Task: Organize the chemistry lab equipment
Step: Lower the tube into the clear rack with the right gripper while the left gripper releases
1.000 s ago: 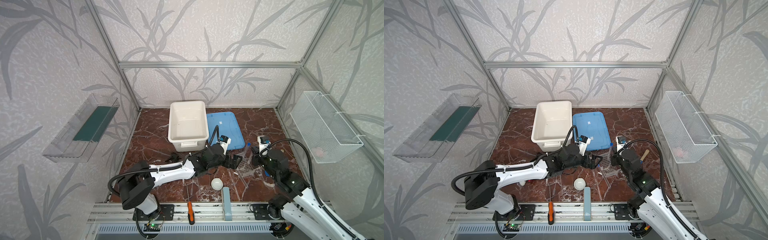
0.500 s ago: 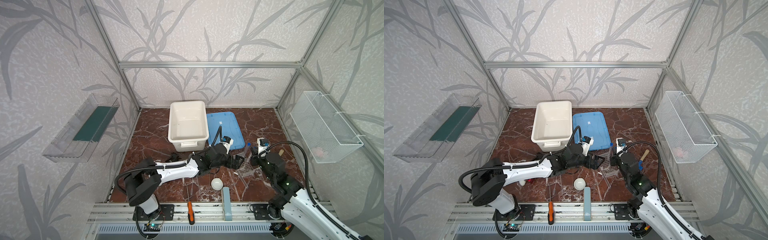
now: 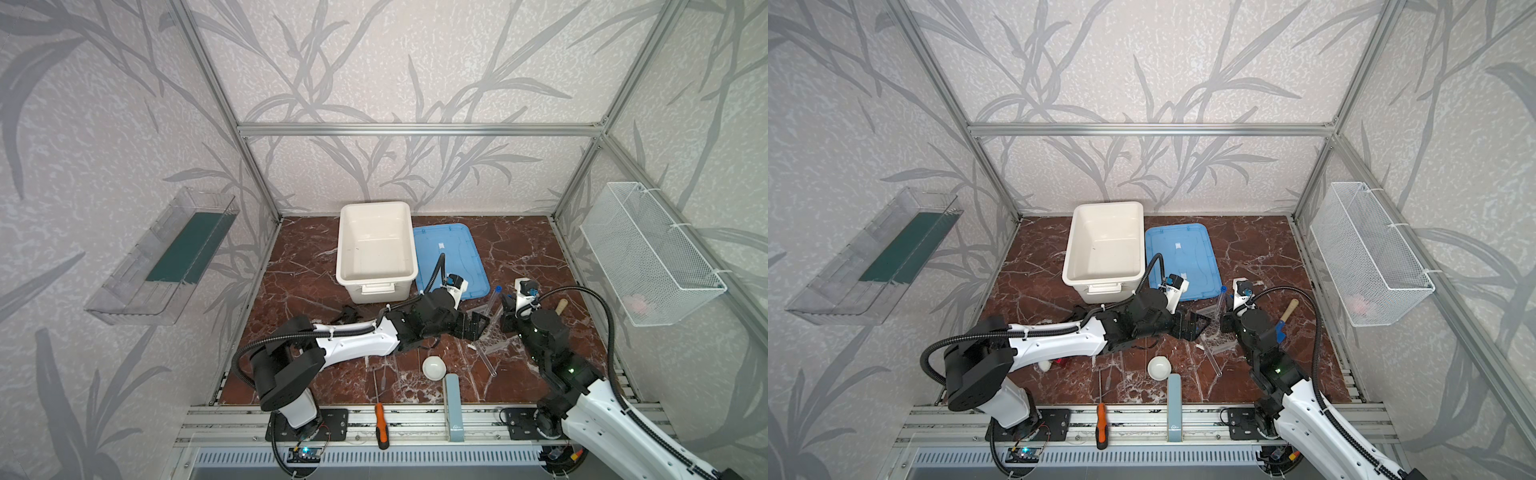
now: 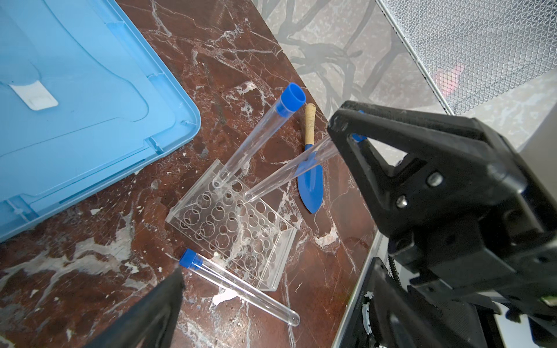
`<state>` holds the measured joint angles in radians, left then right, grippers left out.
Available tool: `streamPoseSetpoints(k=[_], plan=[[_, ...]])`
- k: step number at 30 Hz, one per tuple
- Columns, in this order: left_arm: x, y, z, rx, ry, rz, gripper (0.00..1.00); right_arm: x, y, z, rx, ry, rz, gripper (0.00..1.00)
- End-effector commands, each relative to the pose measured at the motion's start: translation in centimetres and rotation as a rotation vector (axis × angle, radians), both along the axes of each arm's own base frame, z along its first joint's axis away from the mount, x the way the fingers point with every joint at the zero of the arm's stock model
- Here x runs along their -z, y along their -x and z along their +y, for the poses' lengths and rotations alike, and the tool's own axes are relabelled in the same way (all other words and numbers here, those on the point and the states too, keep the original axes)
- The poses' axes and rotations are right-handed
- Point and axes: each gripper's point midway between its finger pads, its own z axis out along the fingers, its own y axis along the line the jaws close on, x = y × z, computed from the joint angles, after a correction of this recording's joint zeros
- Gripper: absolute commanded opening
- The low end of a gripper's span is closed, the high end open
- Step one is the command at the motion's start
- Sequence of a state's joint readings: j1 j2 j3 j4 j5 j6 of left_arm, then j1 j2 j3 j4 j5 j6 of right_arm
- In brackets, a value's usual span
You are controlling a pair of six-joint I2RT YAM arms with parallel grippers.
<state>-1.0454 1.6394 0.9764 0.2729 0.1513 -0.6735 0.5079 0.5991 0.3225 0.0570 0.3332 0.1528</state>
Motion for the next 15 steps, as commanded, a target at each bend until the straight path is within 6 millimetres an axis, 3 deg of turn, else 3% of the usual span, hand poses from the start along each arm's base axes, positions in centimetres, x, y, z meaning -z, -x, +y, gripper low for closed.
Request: streamPoseSetpoints(k=[1,5,11,15], plan=[[-0.7,-0.2,-0.5,-0.007,0.025,-0.01,0.99,-0.1,-0.1,-0.3,0.023,-0.02,-0.021,0.18],[-0.6,-0.3,-0.4,-0.011,0.024,-0.01,0.99,0.5,-0.1,-0.3,0.027,-0.019,-0.014,0.19],[-0.5,-0.5,-0.1,-0.034,0.016,-0.014,0.99,1.2,0.1,-0.6,0.04,-0.038,-0.011,0.3],[0.1,-0.9,0.7,-0.08,-0.039,-0.019,0.99,0.5,0.5,-0.9,0.044,-0.047,-0.021,0.46]])
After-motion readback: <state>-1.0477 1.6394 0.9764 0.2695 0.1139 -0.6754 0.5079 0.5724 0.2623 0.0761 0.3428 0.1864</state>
